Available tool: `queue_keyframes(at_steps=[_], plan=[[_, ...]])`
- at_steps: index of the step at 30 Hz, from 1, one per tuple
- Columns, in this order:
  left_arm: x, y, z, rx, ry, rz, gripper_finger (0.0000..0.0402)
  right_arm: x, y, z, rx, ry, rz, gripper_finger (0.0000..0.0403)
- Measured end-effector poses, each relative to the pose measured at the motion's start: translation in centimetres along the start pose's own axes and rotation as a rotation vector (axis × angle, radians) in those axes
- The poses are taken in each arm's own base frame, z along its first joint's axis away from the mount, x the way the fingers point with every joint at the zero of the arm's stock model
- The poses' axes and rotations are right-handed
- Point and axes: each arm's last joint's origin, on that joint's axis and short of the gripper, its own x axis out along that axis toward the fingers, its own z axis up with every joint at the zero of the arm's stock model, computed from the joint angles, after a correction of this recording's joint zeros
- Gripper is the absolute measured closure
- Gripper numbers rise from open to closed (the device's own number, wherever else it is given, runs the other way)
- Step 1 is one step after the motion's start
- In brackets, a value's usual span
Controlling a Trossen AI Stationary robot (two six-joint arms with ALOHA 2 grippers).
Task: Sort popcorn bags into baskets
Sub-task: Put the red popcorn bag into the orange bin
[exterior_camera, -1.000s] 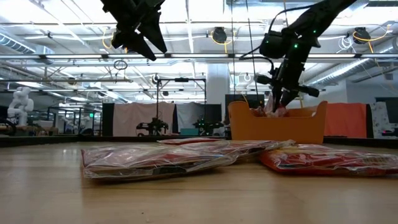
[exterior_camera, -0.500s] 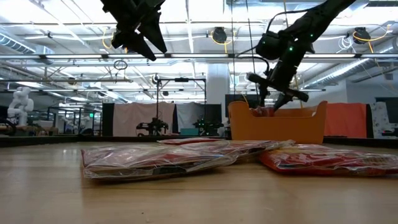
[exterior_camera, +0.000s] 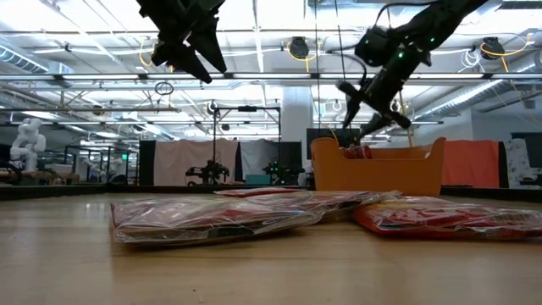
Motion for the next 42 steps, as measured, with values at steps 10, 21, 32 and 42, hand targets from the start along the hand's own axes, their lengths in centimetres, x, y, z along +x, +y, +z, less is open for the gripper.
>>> queue_keyframes(at_steps=[10,21,32,42], plan=[[0.0,0.1,0.0,0.003,-0.013,0.022,0.0167,-0.3,-2.4,0.7,0.018,0.046,-0.121,0.0224],[0.0,0.1,0.1,-0.008,-0.013,0.023,0.0167,1.0,-4.1,1.0,0.001,0.025,-0.172,0.0329],[0.3,0.1,0.0,-0.011,-0.008,0.029,0.0167,2.9,-5.7,0.3,-0.035,0.036,-0.229,0.0395],[1.3,-0.3,-0.1,-0.037,0.008,0.027,0.0167,5.3,-5.9,0.0,-0.072,0.083,-0.188,0.0401]])
